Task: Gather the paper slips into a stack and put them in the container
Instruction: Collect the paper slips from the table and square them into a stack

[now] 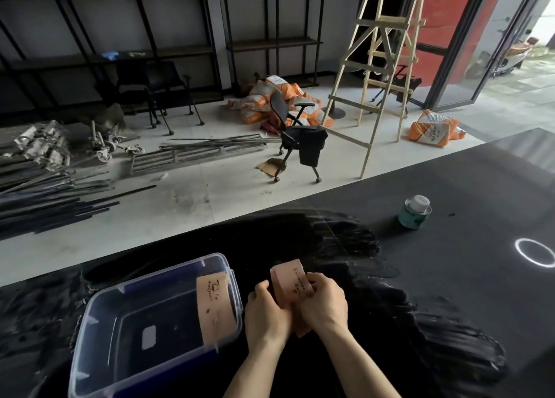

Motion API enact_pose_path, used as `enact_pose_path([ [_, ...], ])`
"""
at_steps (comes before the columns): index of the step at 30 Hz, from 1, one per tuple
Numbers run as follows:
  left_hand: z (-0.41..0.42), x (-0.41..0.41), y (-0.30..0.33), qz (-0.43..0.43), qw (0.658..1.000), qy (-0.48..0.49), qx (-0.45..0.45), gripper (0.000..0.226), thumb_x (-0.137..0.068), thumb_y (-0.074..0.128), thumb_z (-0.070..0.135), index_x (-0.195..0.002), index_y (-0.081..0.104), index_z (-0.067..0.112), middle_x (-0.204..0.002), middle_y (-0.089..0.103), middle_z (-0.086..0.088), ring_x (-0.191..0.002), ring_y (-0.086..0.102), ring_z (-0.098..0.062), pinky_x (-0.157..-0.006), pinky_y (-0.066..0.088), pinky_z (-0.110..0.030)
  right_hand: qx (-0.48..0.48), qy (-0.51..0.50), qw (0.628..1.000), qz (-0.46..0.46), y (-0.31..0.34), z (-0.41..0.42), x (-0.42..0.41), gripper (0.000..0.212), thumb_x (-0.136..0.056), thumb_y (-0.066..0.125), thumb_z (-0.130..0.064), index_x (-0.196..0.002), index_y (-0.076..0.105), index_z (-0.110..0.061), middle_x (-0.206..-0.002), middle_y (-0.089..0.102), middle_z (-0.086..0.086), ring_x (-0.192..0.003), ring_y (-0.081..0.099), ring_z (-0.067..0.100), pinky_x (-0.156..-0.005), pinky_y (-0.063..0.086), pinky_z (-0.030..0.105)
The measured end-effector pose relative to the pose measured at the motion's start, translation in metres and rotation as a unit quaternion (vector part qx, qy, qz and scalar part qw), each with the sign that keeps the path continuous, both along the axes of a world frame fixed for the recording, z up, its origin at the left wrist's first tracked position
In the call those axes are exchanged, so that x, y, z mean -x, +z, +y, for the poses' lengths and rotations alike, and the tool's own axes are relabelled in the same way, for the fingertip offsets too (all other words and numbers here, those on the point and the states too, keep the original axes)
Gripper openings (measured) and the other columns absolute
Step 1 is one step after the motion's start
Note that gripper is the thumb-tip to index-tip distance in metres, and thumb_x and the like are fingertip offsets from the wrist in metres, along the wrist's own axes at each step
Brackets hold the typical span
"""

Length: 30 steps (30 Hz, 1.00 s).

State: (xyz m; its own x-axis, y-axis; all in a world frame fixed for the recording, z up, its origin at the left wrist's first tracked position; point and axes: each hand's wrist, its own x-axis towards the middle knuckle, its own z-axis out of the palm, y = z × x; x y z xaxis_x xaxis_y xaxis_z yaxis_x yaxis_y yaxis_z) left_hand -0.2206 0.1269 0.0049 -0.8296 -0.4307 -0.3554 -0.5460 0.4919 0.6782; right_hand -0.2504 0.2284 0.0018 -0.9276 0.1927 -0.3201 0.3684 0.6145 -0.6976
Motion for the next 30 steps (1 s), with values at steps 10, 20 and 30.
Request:
enact_pose_path([
  [10,-0.003,0.020,-0.001,-0.092,0.992,0.033,-0.084,0.052,-0.083,0.072,0.034,-0.126,0.057,0.008,-0.126,0.068,-0.014,-0.115,0.066,-0.031,-0.098,0.052,-0.036,0.075,0.011,0.992,-0.105,-0.004,0.002,0.014,0.030,-0.093,0.057,-0.031,-0.112,0.072,-0.013,-0.105,0.076,0.005,-0.096,0.072,0.022,-0.091,0.060,0.040],
  [20,-0.009,-0.006,-0.009,0.020,0.973,0.012,-0.230,0.048,-0.078,0.071,-0.010,-0.116,0.063,0.018,-0.099,0.073,-0.002,-0.090,0.070,-0.013,-0.064,0.054,-0.014,0.227,-0.068,0.971,0.028,-0.013,0.005,-0.011,0.058,-0.103,0.033,-0.054,-0.087,0.072,-0.013,-0.102,0.071,0.014,-0.092,0.071,0.026,-0.084,0.059,0.047],
  [30,0.004,-0.029,-0.011,0.157,0.935,-0.083,-0.306,0.063,-0.075,0.056,-0.014,-0.120,0.045,0.028,-0.120,0.063,-0.014,-0.109,0.068,-0.028,-0.092,0.060,-0.047,0.430,-0.166,0.886,0.045,-0.008,0.002,-0.033,0.065,-0.107,0.028,-0.048,-0.083,0.080,-0.017,-0.084,0.082,0.011,-0.076,0.077,0.019,-0.074,0.056,0.036],
])
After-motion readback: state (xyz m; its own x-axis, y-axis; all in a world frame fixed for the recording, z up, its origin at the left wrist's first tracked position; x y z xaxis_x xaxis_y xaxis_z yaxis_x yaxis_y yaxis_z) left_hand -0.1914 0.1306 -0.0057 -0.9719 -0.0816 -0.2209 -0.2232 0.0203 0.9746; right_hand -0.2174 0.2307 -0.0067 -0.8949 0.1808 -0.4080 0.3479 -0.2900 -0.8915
